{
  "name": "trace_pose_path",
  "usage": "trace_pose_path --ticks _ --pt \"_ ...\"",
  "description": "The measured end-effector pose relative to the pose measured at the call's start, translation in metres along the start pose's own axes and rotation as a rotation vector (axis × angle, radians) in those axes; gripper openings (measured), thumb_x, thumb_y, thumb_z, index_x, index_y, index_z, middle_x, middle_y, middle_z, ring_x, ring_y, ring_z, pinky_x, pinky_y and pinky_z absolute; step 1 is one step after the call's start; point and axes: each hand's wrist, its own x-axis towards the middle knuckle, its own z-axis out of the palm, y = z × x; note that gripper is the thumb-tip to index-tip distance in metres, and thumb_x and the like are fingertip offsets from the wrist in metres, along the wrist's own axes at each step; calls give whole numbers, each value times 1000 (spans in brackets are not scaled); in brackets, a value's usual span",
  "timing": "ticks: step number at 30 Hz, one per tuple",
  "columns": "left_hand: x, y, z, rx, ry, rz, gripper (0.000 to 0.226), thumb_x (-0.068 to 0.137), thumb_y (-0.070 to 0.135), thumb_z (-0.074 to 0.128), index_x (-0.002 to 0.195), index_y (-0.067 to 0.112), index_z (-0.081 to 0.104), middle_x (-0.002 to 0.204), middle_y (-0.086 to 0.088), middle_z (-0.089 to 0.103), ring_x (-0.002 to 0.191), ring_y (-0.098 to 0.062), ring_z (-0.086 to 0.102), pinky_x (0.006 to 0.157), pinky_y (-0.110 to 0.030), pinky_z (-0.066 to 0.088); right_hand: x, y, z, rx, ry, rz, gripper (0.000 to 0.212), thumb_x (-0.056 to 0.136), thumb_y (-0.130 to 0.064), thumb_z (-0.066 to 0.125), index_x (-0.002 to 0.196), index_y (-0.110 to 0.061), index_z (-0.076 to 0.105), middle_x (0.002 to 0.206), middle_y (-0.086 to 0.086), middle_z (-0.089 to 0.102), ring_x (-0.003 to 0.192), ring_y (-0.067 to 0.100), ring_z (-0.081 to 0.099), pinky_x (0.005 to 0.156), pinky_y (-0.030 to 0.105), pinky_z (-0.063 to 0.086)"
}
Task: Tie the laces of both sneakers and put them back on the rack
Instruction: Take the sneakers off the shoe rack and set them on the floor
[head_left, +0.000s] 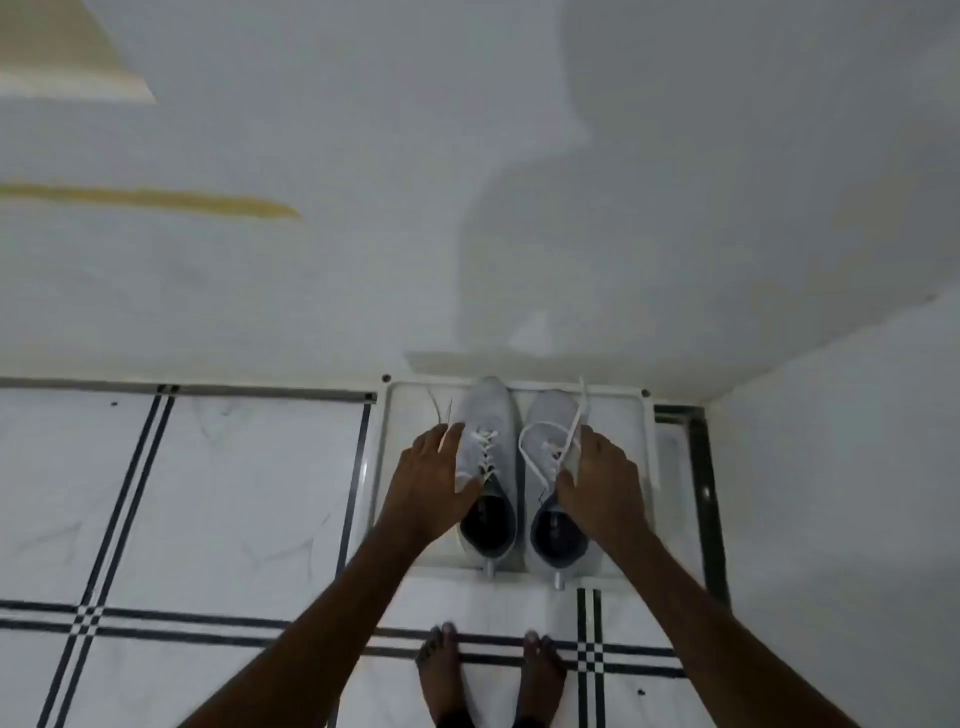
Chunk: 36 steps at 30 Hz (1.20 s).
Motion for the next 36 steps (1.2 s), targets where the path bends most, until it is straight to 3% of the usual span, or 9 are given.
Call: trace_pose_path --ticks 3,6,10,14,20,23,30,33,36 --pt "-5 -17 54 -59 -156 -137 83 89 44 60 156 12 22 158 -11 33 141 -30 37 112 -41 38 1 29 52 51 -135 141 67 82 -21 59 140 3 38 125 23 57 112 42 57 89 48 50" --pt "-11 -24 85 -139 -206 -240 81 91 31 62 156 12 18 156 -11 36 133 -30 48 103 -38 44 -6 49 84 145 -207 241 55 81 -12 60 131 2 45 112 23 64 102 42 62 81 42 50" --pt "-8 -30 110 -181 -100 -256 59 90 16 60 146 15 38 123 -15 64 103 -35 66 87 -42 51 1 63 111 262 -193 345 27 83 -6 59 109 -1 56 98 22 68 95 43 65 77 40 48" --pt "-11 -26 124 -168 25 -296 52 89 8 56 141 15 51 103 -15 73 92 -35 68 80 -40 52 -1 65 124 286 -135 374 13 81 -5 58 94 -1 60 81 13 60 87 42 63 73 40 47" --pt "-41 -12 115 -196 73 -413 40 83 -1 53 117 13 69 84 -11 74 65 -21 53 62 -23 37 -34 64 115 297 -130 335 10 80 -4 56 86 2 62 75 12 58 81 41 61 65 33 38" --pt "-74 -5 106 -224 113 -411 33 78 -2 54 103 10 71 67 -2 64 53 -13 44 50 -14 31 -65 62 105 334 -117 288 3 81 -3 55 79 -2 57 71 11 57 73 38 58 64 32 37" --pt "-177 2 84 -313 199 -328 35 81 1 60 108 19 74 68 4 64 55 -8 51 58 -10 43 -167 59 102 400 -42 289 9 83 -4 56 86 -2 64 74 11 60 74 36 58 66 34 42" --pt "-225 -9 89 -327 238 -305 32 80 1 59 102 17 75 64 0 62 54 -10 48 52 -12 36 -213 54 116 402 -4 289 13 81 -6 56 89 -4 67 79 14 64 76 37 60 68 40 50" --pt "-281 -27 108 -327 251 -299 29 78 -3 58 96 13 74 61 -1 61 52 -10 44 50 -13 34 -267 54 144 399 8 324 7 80 -4 56 81 -6 62 76 15 62 76 38 60 69 41 50"
